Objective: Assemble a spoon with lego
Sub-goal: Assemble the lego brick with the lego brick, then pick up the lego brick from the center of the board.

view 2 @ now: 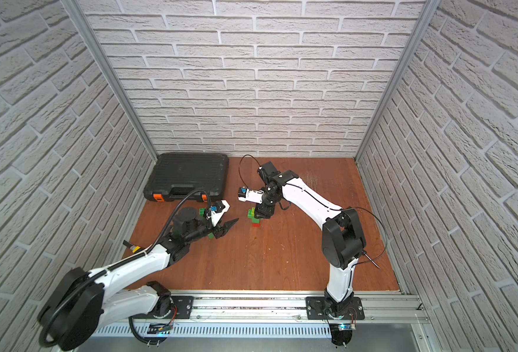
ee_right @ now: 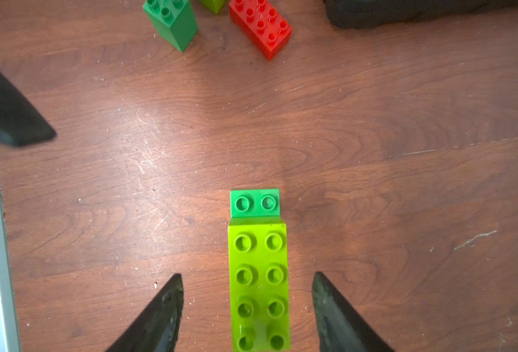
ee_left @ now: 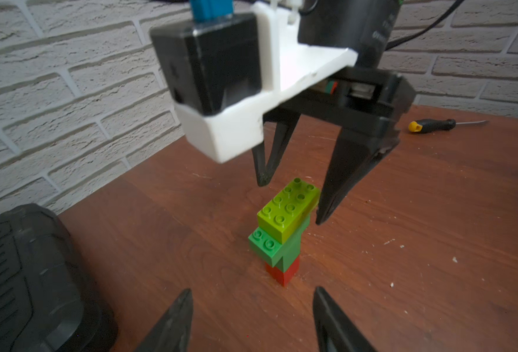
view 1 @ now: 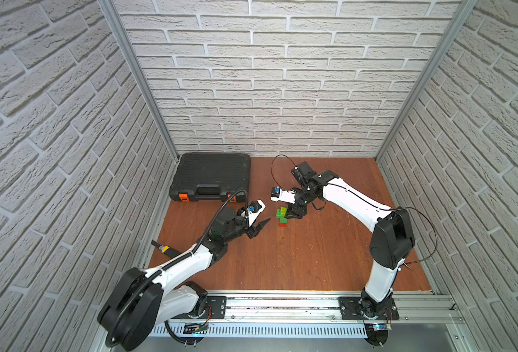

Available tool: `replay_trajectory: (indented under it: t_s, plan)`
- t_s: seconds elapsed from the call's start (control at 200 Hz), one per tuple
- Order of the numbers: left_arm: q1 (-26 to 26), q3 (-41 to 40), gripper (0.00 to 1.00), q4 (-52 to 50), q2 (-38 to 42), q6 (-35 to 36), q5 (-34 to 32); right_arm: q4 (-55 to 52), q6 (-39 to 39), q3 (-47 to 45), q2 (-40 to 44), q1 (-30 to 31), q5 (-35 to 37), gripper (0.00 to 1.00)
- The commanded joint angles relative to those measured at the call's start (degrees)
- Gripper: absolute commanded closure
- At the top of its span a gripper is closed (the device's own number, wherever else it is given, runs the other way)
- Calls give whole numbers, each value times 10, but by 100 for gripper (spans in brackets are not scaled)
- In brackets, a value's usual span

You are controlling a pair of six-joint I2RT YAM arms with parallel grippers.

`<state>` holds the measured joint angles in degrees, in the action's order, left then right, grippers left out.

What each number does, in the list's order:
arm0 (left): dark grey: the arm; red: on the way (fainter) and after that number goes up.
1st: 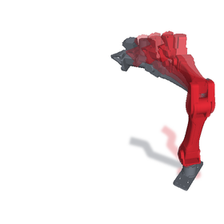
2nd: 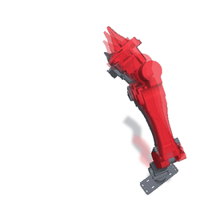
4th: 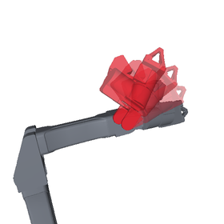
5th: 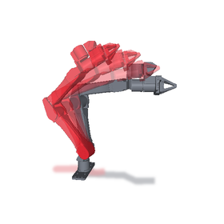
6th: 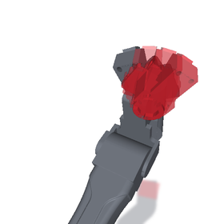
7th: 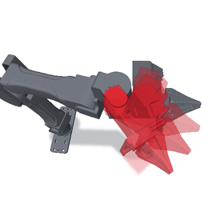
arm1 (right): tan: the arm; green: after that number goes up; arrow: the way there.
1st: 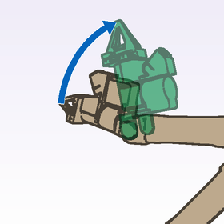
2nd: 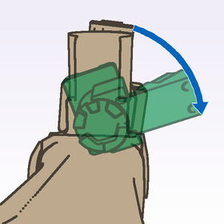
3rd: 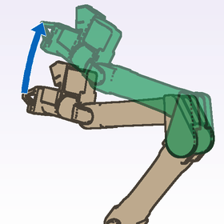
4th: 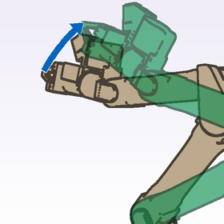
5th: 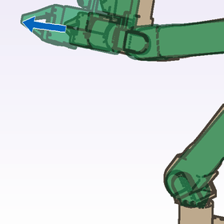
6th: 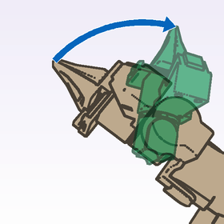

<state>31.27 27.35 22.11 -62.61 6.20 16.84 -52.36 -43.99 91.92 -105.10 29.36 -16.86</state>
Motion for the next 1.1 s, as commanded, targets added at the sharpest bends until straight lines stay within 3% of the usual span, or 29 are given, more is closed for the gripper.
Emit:
replay_trajectory:
  t_s: [0.0,0.135,0.34,0.565,1.095]
  plan:
    - [-42,61,38,-195,27,-4,-23,29,16,-14,45,-7,-20,33]
    - [-99,147,36,-340,-10,-16,-18,44,19,-31,72,-17,-14,33]
    - [-130,267,33,-490,-176,39,-21,56,29,-61,108,-41,-6,33]
    - [-132,288,30,-448,-259,63,-74,45,32,-62,119,-53,1,33]
    - [-137,355,30,-460,-381,88,-81,23,26,-44,111,-63,5,33]
